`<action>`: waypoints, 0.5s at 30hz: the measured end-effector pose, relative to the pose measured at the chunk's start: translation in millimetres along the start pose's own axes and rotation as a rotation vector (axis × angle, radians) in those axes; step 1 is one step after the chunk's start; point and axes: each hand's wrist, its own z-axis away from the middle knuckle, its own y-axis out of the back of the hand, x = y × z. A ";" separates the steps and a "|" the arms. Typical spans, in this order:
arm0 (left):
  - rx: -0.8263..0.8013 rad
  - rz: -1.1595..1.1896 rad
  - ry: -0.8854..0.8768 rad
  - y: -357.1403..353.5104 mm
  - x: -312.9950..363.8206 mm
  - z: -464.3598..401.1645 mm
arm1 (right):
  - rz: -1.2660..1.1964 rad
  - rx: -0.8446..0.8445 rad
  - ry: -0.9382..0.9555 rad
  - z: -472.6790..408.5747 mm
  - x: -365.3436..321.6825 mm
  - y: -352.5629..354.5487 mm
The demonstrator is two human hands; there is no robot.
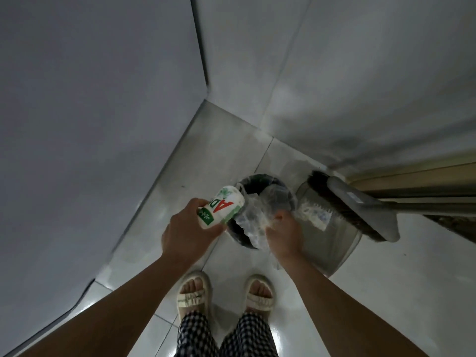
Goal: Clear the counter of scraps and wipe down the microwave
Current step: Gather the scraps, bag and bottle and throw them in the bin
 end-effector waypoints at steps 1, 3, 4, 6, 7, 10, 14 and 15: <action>0.001 -0.005 -0.004 -6.4 -4.3 -8.6 | 0.024 0.011 0.005 -10.0 2.6 -9.8; 0.004 -0.015 -0.014 -18.2 -11.4 -26.2 | 0.069 0.039 0.036 -28.8 5.4 -27.2; 0.007 -0.018 -0.017 -23.7 -14.1 -34.5 | 0.081 0.054 0.050 -36.9 5.6 -34.1; 0.016 -0.019 -0.026 -33.7 -19.2 -49.7 | 0.087 0.095 0.072 -51.0 6.5 -47.1; 0.017 -0.019 -0.032 -38.6 -21.6 -55.9 | 0.075 0.121 0.084 -56.9 8.1 -54.0; 0.016 -0.014 -0.050 -51.3 -29.2 -67.9 | 0.030 0.187 0.131 -72.2 16.8 -75.4; 0.008 -0.047 -0.069 -61.3 -40.0 -77.6 | 0.067 0.117 0.153 -89.7 31.9 -100.5; 0.007 -0.062 -0.076 -62.3 -42.0 -79.3 | 0.092 0.077 0.142 -92.8 35.4 -104.7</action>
